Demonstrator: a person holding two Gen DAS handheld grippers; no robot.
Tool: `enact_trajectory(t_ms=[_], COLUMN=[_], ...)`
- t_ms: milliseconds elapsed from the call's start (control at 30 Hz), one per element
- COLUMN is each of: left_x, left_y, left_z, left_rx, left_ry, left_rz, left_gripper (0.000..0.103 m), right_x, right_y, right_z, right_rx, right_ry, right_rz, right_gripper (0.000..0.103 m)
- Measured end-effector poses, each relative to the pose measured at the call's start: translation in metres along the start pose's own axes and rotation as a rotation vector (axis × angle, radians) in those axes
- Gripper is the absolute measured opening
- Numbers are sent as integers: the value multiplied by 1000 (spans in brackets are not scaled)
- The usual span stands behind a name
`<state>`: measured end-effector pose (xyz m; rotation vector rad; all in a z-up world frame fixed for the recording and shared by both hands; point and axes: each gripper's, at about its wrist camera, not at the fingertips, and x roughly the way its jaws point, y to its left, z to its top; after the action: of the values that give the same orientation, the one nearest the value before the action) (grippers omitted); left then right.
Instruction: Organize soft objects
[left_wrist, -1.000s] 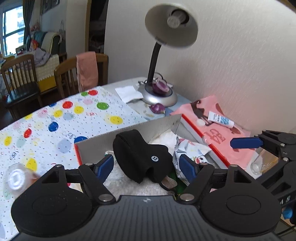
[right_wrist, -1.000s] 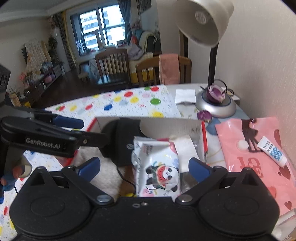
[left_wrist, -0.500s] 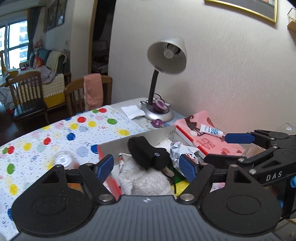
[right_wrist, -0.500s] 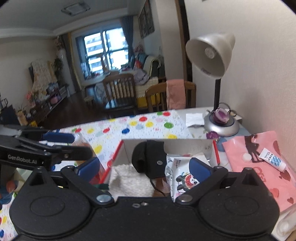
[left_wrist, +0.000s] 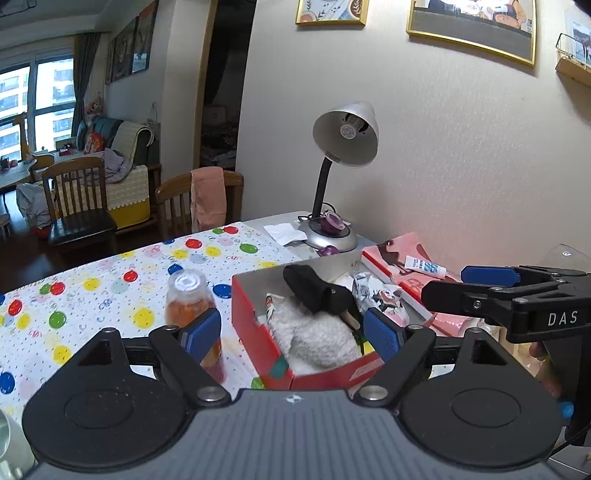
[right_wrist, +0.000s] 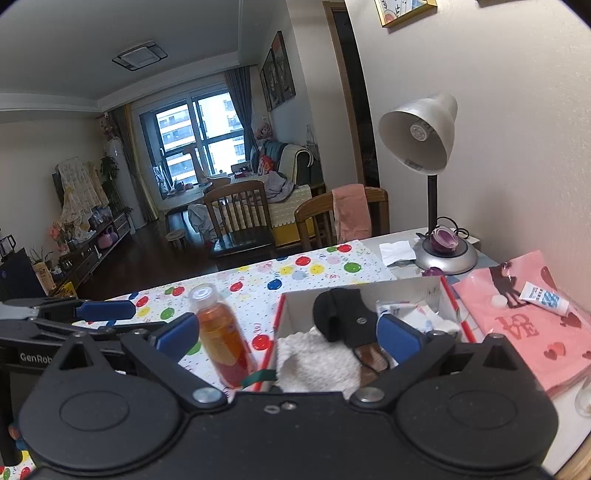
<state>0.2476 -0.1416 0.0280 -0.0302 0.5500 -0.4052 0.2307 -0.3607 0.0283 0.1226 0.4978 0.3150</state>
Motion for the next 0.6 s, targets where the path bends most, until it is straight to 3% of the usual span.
enact_trajectory(t_ms=[167, 300, 600], left_x=[-16, -29, -51], left_y=[9, 18, 24], left_z=[-12, -19, -30], left_rx=[-28, -60, -84], left_ry=[-11, -25, -67], left_rz=[3, -1, 12], left_gripper=[89, 101, 103], right_x=[-7, -13, -20], right_y=[18, 30, 50], right_z=[-11, -17, -22], right_rx=[-12, -11, -32], right_ry=[3, 10, 10], right_rz=[-2, -1, -4], right_gripper=[103, 103, 103])
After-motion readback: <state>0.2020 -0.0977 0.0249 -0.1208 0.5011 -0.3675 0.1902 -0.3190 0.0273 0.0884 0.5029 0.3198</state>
